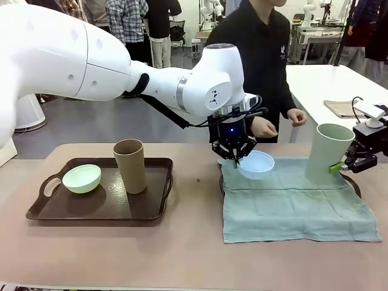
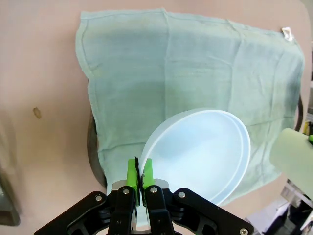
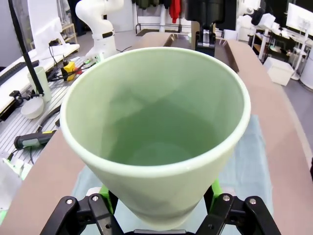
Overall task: Set up a tray with a mat and arrange the tableware.
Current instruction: Place the Picnic Bowl and Reusable plastic cup back onto the Handle tray in front of the human's position.
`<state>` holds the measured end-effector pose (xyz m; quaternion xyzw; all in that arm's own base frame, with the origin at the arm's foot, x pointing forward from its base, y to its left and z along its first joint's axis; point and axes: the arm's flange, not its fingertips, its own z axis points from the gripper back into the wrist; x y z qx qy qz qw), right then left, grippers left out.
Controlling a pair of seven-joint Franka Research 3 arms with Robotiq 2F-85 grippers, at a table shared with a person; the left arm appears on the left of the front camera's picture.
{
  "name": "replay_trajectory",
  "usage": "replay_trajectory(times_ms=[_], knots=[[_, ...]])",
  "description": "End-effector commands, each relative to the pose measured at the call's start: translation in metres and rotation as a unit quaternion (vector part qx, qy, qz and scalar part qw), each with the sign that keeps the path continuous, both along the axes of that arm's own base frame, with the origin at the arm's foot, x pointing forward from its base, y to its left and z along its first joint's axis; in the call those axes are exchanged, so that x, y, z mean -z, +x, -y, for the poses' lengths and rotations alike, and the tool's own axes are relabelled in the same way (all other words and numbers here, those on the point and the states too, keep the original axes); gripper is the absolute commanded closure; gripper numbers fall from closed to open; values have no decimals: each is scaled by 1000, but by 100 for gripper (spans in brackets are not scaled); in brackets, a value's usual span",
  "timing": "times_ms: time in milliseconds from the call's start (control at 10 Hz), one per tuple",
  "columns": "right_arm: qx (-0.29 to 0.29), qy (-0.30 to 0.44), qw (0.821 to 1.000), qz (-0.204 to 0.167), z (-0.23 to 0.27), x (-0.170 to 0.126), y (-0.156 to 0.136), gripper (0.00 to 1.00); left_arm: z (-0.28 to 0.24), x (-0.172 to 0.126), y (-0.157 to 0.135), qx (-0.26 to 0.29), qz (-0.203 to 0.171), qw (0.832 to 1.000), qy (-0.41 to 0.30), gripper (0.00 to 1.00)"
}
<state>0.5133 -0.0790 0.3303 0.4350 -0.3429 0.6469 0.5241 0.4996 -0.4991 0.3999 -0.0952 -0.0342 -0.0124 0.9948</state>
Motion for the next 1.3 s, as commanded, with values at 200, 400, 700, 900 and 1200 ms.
replay_trajectory(times_ms=[200, 400, 700, 900, 1200], knots=[[-3, 9, 1000, 3, 1, 23, 24, 18, 10, 10, 9, 23, -11, 1000, -17, 96], [-3, -4, 1000, 6, -3, 34, 30, 18, 15, 12, 10, 29, -11, 999, -14, 96], [-4, -13, 1000, -6, -6, 48, 33, 18, 29, 27, 11, 39, -3, 999, 5, 96], [-2, -14, 1000, -7, -5, 48, 32, 18, 37, 35, 10, 42, 12, 999, 25, 96], [1, -13, 1000, -8, -5, 48, 34, 18, 38, 42, 12, 43, 16, 998, 35, 96]])
